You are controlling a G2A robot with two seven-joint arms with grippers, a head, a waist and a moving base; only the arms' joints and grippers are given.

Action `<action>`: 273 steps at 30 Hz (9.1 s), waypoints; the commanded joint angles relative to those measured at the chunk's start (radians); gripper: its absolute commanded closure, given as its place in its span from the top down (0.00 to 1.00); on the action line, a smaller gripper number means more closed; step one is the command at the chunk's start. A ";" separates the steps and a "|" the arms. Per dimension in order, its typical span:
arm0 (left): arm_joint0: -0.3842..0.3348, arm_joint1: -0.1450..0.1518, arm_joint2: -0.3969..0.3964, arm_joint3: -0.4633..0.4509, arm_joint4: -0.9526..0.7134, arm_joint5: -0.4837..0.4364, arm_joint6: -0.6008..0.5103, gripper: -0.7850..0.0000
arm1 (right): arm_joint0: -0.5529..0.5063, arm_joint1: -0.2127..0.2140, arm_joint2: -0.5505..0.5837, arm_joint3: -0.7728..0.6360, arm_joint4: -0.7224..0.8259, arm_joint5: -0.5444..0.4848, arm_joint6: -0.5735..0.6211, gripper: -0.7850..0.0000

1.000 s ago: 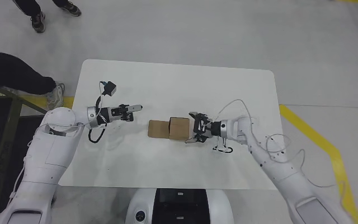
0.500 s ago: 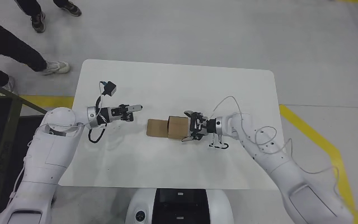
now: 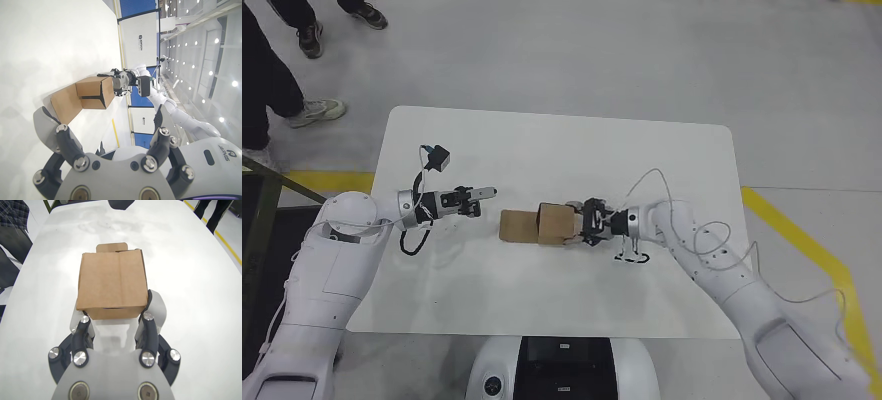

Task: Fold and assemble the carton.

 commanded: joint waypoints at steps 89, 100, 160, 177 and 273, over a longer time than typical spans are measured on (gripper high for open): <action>-0.130 -0.058 0.223 0.030 -0.182 -0.064 -0.077 0.94 | -0.171 0.138 0.242 -0.464 0.151 -0.055 0.132 0.56; -0.144 -0.064 0.233 0.036 -0.201 -0.079 -0.076 0.76 | -0.170 0.139 0.241 -0.463 0.161 -0.062 0.117 0.55; -0.041 -0.061 0.089 -0.007 -0.496 -0.243 -0.056 1.00 | -0.167 0.145 0.272 -0.428 0.272 -0.098 0.055 0.51; -0.059 -0.081 0.122 0.106 -0.526 -0.235 -0.076 0.77 | -0.166 0.150 0.278 -0.443 0.316 -0.100 0.028 0.52; -0.019 -0.086 0.036 0.169 -0.228 -0.141 0.251 0.48 | -0.072 0.061 0.088 -0.252 0.297 0.169 0.244 1.00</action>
